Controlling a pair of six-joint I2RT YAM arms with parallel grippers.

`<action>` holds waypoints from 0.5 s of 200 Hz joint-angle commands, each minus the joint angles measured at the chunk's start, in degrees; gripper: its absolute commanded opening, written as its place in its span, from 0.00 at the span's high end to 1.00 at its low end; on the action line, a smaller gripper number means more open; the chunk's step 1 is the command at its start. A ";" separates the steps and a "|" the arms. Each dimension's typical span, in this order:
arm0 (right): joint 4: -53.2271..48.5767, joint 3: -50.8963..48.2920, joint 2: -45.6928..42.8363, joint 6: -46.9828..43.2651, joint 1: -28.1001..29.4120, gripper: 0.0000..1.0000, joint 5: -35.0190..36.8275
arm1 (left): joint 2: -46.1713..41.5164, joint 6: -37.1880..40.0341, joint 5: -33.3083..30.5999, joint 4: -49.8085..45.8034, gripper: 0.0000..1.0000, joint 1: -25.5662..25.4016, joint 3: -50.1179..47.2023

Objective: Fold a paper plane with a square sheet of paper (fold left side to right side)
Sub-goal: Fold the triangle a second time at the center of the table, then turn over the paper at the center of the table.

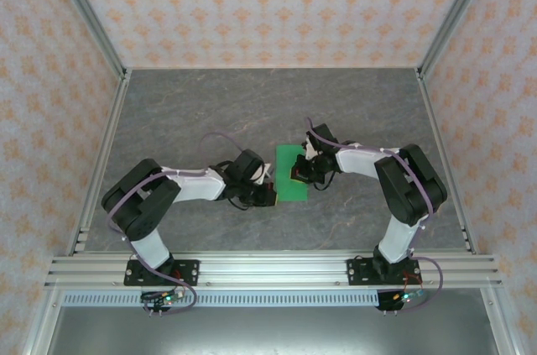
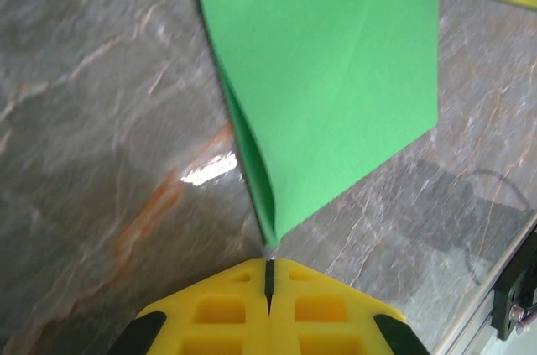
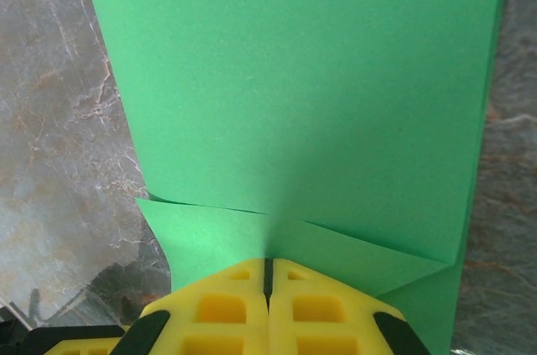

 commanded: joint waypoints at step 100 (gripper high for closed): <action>6.84 -8.44 -14.46 -0.75 -6.17 0.47 0.32 | -2.69 -7.40 -4.09 7.44 0.70 6.63 3.91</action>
